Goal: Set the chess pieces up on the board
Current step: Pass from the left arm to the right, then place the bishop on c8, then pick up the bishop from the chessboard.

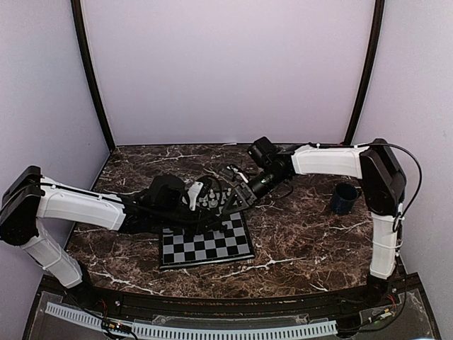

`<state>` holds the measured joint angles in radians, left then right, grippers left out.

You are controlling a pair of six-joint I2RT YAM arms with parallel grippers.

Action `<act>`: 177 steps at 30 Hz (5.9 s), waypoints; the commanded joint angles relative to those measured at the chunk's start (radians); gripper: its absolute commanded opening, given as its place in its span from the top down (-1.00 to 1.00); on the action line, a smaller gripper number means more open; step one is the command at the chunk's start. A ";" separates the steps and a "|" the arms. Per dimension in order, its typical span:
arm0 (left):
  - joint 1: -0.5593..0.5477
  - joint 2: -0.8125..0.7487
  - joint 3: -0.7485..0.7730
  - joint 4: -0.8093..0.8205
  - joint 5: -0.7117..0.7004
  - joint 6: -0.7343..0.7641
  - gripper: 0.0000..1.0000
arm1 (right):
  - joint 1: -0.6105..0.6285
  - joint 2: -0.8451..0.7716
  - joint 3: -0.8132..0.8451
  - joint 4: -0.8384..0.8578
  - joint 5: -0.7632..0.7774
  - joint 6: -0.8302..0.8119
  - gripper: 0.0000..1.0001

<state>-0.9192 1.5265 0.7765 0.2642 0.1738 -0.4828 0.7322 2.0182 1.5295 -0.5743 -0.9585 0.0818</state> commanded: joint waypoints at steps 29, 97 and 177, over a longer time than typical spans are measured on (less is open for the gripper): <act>0.010 -0.183 -0.006 -0.223 -0.100 0.133 -0.01 | 0.040 -0.033 0.015 -0.048 0.139 -0.174 0.89; 0.509 -0.164 0.184 -0.307 0.079 0.273 -0.05 | 0.389 0.088 0.078 -0.259 0.797 -0.463 0.52; 0.076 0.000 0.420 -0.378 -0.227 0.536 -0.46 | -0.398 -0.649 -0.603 0.217 0.325 -0.409 -0.96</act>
<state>-0.8402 1.4948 1.1381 -0.0834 -0.2359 0.0418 0.3386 1.3552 0.9325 -0.3954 -0.5835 -0.3134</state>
